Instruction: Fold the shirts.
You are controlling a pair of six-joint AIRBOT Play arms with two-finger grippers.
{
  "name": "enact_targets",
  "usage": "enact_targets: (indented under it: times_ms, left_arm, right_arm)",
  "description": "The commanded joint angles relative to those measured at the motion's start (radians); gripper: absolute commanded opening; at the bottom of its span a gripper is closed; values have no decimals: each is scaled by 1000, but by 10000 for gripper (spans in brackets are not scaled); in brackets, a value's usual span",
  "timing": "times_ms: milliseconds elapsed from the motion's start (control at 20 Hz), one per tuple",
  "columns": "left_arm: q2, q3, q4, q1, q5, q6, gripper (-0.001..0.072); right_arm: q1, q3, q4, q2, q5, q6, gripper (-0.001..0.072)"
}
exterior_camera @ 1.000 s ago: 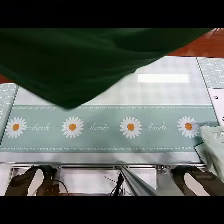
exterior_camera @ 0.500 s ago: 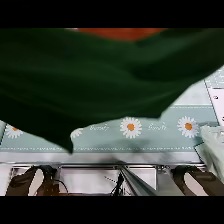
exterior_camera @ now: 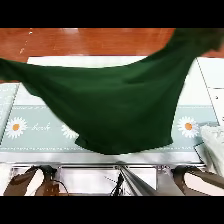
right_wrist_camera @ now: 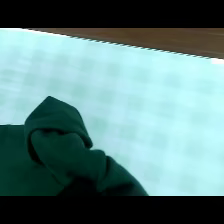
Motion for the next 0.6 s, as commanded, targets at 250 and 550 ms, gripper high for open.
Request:
enact_targets:
  times_ms: [250,550]
  left_arm:
    - [-138,-402,-69,-116,322,192,24]
    - [-259,-559,-66,-224,358,195,24]
  right_arm:
    - [0,-1,211,-401,-498,47,19]
    - [0,-2,203,-603,-369,47,20]
